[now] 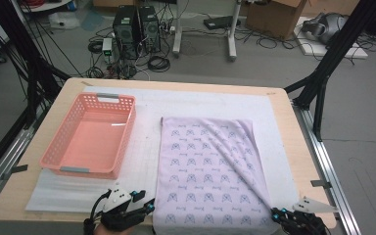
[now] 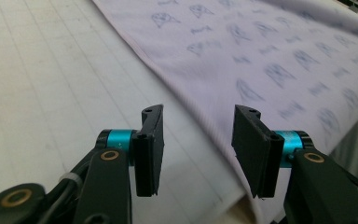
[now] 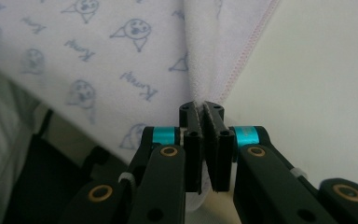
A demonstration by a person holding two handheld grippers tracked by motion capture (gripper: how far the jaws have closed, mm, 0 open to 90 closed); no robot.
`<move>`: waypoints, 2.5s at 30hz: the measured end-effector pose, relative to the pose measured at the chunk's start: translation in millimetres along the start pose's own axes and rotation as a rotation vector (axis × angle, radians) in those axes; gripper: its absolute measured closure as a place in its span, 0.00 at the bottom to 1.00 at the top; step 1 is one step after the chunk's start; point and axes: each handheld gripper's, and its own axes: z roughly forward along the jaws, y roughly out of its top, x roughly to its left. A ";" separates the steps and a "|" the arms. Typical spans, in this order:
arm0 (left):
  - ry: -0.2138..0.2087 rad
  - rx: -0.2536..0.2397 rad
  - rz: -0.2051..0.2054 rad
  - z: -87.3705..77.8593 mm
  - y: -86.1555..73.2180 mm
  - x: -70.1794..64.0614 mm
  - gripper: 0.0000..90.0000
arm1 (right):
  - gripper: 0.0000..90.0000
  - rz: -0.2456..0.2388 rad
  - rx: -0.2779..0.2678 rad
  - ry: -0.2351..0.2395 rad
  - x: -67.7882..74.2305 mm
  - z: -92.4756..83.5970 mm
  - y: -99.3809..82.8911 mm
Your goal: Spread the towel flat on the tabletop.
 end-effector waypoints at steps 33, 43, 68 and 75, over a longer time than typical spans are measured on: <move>0.014 0.045 -0.035 5.6 5.7 14.0 0.69 | 0.98 0.043 -0.049 -0.087 -2.8 30.5 28.8; -0.017 0.044 0.000 30.9 9.9 -0.5 0.56 | 0.72 0.058 -0.074 -0.069 -5.2 9.1 15.6; -0.046 0.009 -0.004 78.6 65.9 56.5 0.49 | 0.64 0.115 -0.133 -0.087 -43.0 65.8 84.0; 0.005 0.075 -0.043 100.9 73.5 62.5 0.48 | 0.65 0.103 -0.098 -0.094 -53.6 90.3 99.8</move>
